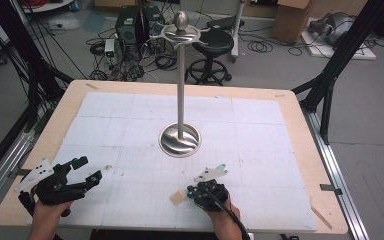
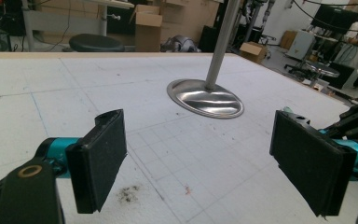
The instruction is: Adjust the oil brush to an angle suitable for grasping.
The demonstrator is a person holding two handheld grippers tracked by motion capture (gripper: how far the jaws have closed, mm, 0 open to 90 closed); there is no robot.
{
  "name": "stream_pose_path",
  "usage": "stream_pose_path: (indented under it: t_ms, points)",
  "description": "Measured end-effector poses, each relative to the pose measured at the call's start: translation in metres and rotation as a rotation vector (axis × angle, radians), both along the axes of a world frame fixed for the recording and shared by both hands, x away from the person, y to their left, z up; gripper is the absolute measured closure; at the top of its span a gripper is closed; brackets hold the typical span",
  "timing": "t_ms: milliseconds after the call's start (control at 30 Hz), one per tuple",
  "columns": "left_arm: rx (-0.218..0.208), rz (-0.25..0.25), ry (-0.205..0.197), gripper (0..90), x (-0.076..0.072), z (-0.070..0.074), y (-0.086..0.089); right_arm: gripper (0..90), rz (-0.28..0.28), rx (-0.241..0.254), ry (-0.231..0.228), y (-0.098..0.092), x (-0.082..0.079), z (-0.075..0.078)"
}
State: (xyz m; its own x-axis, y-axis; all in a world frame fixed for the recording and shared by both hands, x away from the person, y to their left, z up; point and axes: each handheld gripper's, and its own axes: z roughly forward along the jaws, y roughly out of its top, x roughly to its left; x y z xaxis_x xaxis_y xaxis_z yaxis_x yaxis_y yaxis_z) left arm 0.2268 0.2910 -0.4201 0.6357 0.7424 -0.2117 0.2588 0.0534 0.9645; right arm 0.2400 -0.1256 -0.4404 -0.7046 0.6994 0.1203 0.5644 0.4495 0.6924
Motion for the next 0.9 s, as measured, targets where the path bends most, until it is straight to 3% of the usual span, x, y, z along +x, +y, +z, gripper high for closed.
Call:
stream_pose_path:
  t_ms: [367,667,800,900]
  points:
    - [0.005,0.008,0.013,19.3,0.0,-0.001,0.001,89.3,-0.013,0.033,0.05,0.035,0.016,0.0]
    - [0.015,0.002,0.018,19.5,0.001,-0.001,-0.001,89.0,-0.037,0.064,0.043,0.048,0.024,-0.003]
    - [0.014,0.004,0.018,19.6,0.0,-0.002,-0.001,87.9,-0.049,0.068,-0.003,0.037,0.024,0.001]
    - [0.014,0.004,0.018,19.6,0.001,-0.002,-0.001,88.5,-0.113,0.078,-0.036,0.012,0.024,0.006]
